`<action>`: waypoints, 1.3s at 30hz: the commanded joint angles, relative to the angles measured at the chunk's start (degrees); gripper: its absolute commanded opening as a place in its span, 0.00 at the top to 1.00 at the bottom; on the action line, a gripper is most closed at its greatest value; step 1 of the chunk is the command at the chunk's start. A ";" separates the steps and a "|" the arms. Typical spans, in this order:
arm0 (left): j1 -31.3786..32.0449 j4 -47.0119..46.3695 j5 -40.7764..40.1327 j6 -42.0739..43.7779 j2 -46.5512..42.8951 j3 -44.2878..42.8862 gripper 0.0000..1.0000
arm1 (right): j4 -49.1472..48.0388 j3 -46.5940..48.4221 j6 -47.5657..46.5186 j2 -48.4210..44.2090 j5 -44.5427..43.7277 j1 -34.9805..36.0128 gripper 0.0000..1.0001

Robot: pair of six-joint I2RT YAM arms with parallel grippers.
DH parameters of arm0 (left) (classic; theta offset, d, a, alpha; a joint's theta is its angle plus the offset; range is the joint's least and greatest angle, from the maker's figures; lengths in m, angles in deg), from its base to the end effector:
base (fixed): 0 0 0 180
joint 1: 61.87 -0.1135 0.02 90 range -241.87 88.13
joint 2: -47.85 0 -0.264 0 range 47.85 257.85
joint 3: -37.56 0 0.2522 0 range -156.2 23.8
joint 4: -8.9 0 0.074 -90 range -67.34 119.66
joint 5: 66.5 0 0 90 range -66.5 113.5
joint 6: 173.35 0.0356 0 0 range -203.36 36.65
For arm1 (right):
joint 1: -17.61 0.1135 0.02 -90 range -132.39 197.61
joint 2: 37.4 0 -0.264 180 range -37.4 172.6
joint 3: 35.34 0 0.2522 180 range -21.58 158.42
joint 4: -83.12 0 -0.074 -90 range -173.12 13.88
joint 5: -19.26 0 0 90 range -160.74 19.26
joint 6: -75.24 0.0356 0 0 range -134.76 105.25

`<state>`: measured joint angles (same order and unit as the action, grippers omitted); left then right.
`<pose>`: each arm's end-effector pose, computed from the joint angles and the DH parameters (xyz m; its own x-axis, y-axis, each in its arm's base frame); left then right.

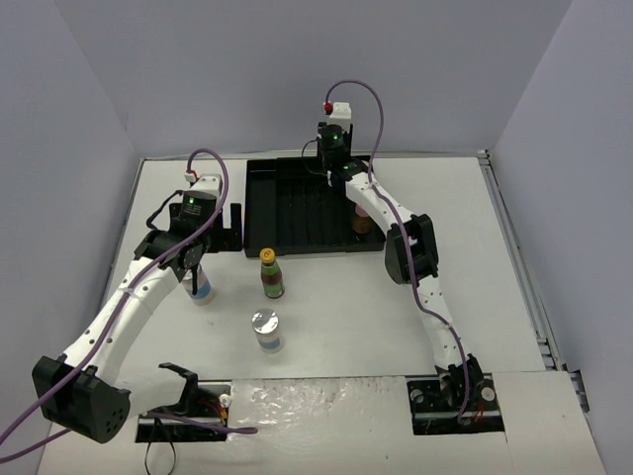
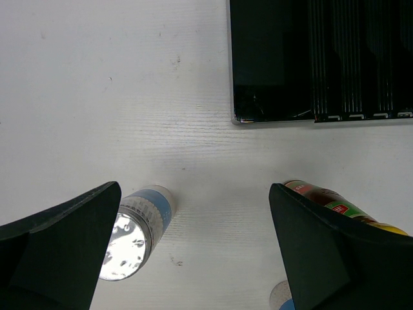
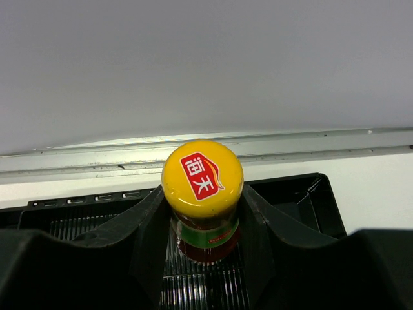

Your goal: Organize the condiment bottles

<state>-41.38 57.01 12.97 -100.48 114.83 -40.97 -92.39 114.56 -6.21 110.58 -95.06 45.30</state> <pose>0.2378 -0.0819 0.3420 -0.5941 -0.0871 -0.7997 0.0331 0.9906 -0.1326 0.5401 0.2669 0.2572 -0.0481 0.1278 -0.9906 -0.0526 0.9901 0.1303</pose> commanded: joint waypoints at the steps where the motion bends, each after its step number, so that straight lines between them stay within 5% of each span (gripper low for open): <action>1: -0.28 -2.71 -0.11 0.25 -0.27 -1.50 0.03 | -3.87 -0.75 -0.56 -4.77 -2.02 1.23 0.58; 7: -0.28 -2.80 -0.02 0.31 -0.16 -1.41 0.03 | -4.24 -2.39 -1.05 -5.97 -4.73 1.64 0.29; 25: -0.28 -3.32 -0.11 0.17 0.70 -1.23 0.03 | -3.58 -10.59 1.54 -15.75 -9.06 1.75 0.26; 39: -0.19 -6.53 5.67 1.46 -1.72 -0.02 0.03 | 3.22 -27.07 9.25 -32.93 -10.71 4.30 0.24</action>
<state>-41.38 55.85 14.61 -100.16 115.83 -40.06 -90.48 91.89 -1.81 88.20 -103.56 48.28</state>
